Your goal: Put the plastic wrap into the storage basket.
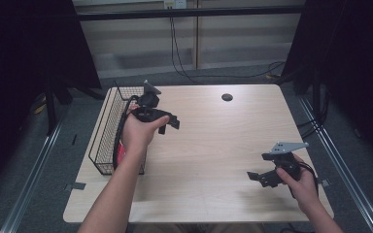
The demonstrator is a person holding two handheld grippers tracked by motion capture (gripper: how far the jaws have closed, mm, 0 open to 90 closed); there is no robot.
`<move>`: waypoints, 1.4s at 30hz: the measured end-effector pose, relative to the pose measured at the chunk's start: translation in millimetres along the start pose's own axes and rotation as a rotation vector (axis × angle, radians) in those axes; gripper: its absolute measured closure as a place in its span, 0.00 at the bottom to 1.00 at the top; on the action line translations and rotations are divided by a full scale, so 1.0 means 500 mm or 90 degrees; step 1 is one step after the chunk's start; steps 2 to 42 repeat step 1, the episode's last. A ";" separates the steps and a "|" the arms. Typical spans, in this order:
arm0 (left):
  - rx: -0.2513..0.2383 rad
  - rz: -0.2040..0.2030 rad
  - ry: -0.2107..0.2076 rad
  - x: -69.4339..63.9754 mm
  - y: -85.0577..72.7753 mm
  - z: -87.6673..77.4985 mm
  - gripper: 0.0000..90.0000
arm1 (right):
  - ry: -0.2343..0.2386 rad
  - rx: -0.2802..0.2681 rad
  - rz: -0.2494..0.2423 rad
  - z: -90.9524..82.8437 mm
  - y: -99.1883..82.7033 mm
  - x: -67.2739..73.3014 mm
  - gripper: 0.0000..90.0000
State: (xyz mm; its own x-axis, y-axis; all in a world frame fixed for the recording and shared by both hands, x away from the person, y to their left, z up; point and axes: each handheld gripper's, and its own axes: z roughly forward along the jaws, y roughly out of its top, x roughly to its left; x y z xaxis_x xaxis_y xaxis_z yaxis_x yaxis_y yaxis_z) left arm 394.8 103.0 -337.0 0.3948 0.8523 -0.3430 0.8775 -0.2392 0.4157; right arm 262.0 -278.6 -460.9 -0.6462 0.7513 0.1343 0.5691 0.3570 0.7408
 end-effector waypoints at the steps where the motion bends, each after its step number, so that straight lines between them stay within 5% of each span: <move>1: 0.004 0.012 -0.004 -0.005 -0.003 0.005 0.18 | 0.000 0.002 0.003 0.000 0.000 0.000 0.04; 42: 0.004 0.012 -0.004 -0.005 -0.003 0.005 0.18 | 0.000 0.002 0.003 0.000 0.000 0.000 0.04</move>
